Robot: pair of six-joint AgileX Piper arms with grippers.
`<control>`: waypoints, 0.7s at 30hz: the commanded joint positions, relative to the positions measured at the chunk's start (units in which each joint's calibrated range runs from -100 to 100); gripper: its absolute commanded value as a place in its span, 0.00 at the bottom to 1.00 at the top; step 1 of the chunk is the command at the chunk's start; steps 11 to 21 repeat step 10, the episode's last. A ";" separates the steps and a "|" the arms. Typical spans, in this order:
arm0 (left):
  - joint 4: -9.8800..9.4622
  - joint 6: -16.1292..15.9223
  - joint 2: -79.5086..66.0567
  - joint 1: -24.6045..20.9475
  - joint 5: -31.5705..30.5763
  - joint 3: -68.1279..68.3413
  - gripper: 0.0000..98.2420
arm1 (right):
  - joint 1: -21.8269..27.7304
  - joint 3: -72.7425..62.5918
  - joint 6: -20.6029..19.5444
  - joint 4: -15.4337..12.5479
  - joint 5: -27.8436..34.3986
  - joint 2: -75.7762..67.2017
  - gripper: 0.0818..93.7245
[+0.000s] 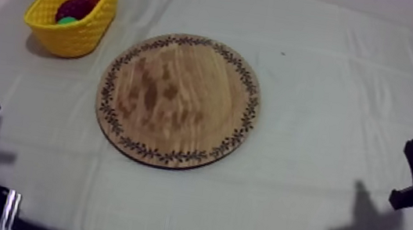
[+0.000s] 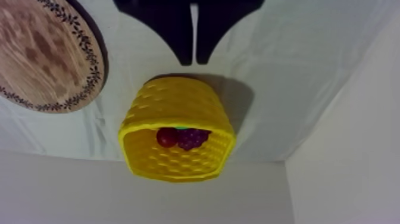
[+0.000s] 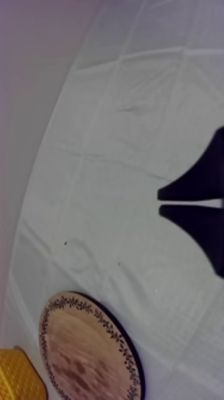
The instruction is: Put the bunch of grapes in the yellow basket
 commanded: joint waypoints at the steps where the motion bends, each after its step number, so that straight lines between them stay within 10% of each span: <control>1: -0.02 -0.15 -0.03 0.03 -0.10 0.00 0.00 | -0.02 -0.03 0.00 0.01 -0.03 -0.01 0.00; 21: -0.04 -0.35 -0.03 -0.18 -0.10 0.00 0.00 | -0.02 -0.03 0.00 0.01 -0.03 -0.01 0.00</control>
